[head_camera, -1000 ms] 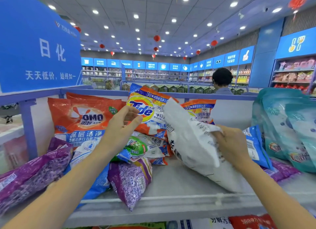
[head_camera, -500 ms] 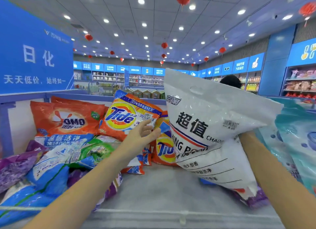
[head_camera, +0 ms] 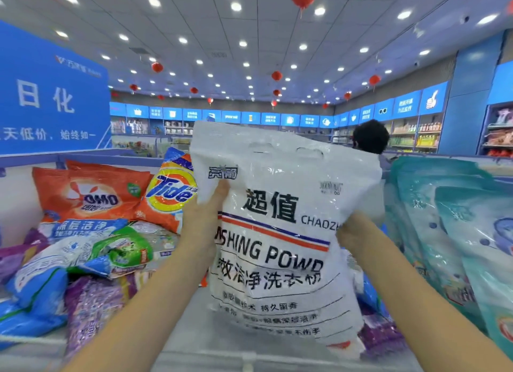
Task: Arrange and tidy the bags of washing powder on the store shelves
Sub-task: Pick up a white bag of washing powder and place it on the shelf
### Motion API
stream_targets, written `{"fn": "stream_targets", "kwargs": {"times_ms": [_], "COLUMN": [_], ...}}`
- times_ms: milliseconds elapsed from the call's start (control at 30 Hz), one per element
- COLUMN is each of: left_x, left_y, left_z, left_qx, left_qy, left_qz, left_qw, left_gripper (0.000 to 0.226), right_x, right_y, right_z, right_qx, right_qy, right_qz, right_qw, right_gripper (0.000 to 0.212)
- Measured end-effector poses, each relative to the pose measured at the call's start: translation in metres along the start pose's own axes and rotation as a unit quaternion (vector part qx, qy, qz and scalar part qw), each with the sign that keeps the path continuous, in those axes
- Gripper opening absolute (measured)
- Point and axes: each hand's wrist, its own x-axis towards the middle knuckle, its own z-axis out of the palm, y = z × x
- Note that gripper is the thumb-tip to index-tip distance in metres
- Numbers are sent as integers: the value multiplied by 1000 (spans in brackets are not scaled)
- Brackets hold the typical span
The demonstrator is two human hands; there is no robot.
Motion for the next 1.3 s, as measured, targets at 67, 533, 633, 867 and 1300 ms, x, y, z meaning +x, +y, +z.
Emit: {"fn": "stream_targets", "kwargs": {"times_ms": [67,533,633,867,1300], "left_x": [1,6,6,-5,-34], "left_y": [-4,19,21,-25,-33], "left_z": [-6,-60,-68,-113,-115], "left_qx": [-24,174,138,197,341], "left_qy": [55,42,18,-133,-209], "left_qz": [-7,188,112,-32,39], "left_qw": [998,966,984,971,916], "left_gripper": [42,23,38,139,68], "right_x": [-11,3,3,-32,-79], "right_y": [-5,-42,-29,-14,74], "right_z": [-2,34,34,56,33], "right_qx": [74,-261,-230,-305,-278], "right_qy": [-54,88,106,91,28], "right_qz": [-41,-175,-156,43,135], "right_qw": [995,945,955,947,951], "right_gripper": [61,13,10,92,66]}}
